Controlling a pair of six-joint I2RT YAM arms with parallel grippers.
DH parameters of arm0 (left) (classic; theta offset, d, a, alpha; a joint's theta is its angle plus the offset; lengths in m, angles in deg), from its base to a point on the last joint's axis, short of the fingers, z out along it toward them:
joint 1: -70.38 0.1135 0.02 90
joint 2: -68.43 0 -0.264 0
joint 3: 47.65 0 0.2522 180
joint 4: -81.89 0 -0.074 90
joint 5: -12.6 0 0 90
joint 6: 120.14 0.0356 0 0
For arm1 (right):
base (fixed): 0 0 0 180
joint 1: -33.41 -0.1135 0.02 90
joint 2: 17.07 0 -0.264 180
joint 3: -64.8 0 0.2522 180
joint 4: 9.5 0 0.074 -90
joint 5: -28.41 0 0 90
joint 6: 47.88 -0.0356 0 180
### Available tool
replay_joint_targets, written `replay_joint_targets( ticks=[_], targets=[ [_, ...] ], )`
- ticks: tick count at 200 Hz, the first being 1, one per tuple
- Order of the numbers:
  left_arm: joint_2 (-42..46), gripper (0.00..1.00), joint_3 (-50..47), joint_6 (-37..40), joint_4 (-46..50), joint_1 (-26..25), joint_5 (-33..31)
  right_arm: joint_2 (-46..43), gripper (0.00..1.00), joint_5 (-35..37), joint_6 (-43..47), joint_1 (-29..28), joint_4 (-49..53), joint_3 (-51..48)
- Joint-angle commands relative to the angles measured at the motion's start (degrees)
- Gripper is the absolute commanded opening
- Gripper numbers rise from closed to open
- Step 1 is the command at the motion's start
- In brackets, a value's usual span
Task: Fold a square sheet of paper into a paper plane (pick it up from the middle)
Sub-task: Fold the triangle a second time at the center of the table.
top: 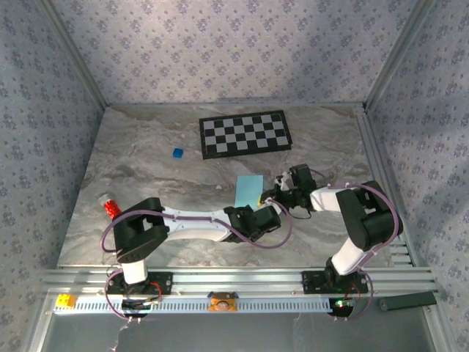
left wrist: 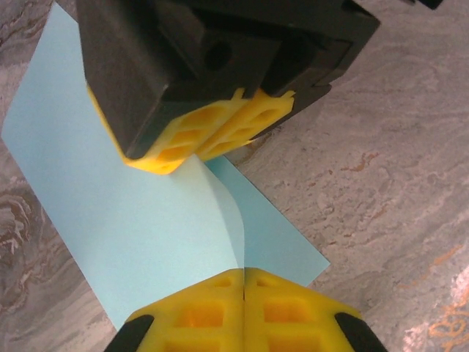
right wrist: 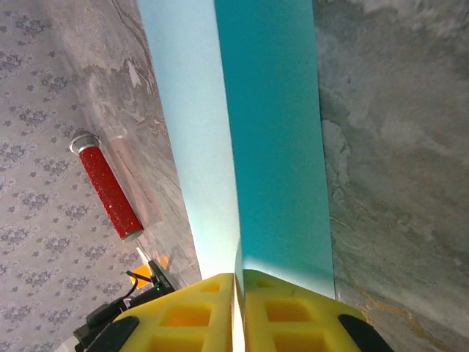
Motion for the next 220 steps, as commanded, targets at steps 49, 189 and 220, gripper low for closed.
replay_joint_targets(
  ticks=[49,189,220],
  targets=[
    [3.92,0.0,-1.1,-3.79,-2.02,1.95,6.72,-6.52,0.2,3.9,2.35,3.02,5.14,-1.25],
    [9.9,0.0,-15.08,-21.99,-22.92,18.72,42.0,-19.1,0.12,8.52,3.11,3.68,10.3,-5.38],
    [10.25,0.0,-16.01,-24.04,-25.18,19.8,43.04,-19.01,0.06,10.54,4.49,0.92,11.95,-6.41]
  ],
)
